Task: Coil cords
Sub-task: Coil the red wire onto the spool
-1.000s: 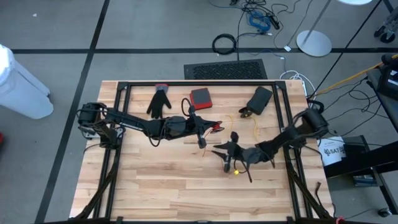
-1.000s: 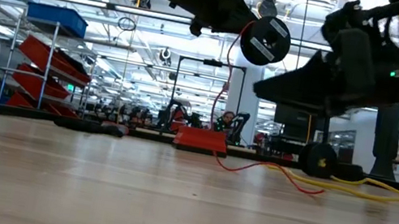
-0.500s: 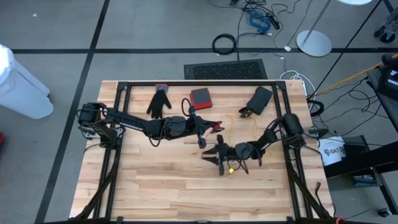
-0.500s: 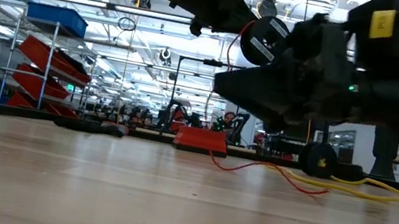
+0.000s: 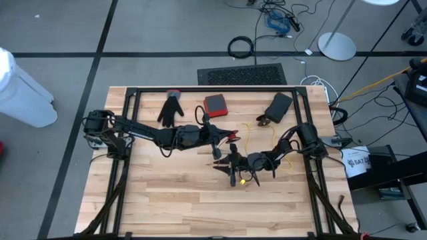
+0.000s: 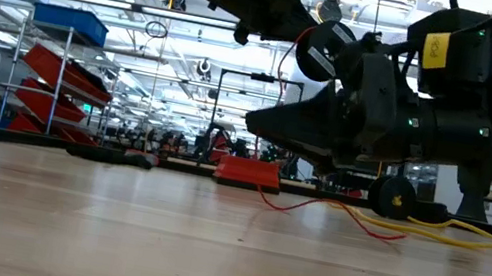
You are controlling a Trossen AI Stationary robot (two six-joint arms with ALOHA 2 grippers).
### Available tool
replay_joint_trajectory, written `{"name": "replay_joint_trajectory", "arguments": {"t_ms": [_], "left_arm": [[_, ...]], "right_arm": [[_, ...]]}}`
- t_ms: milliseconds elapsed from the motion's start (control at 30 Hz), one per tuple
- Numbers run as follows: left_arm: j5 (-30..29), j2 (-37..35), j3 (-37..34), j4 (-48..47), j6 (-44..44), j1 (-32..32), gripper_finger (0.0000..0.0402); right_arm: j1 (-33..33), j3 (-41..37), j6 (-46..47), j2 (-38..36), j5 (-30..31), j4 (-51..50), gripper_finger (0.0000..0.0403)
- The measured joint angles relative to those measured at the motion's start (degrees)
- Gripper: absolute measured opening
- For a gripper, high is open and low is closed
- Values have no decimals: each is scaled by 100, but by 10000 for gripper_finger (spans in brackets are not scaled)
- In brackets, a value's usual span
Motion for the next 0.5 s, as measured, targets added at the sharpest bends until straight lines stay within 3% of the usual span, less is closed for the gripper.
{"name": "replay_joint_trajectory", "arguments": {"t_ms": [267,500], "left_arm": [[0,0,0,-2,0,-7,8],[20,0,0,-2,0,-7,8]], "right_arm": [[-3,-190,-9,-2,6,257,61],[-106,-190,-162,-2,2,167,6]]}}
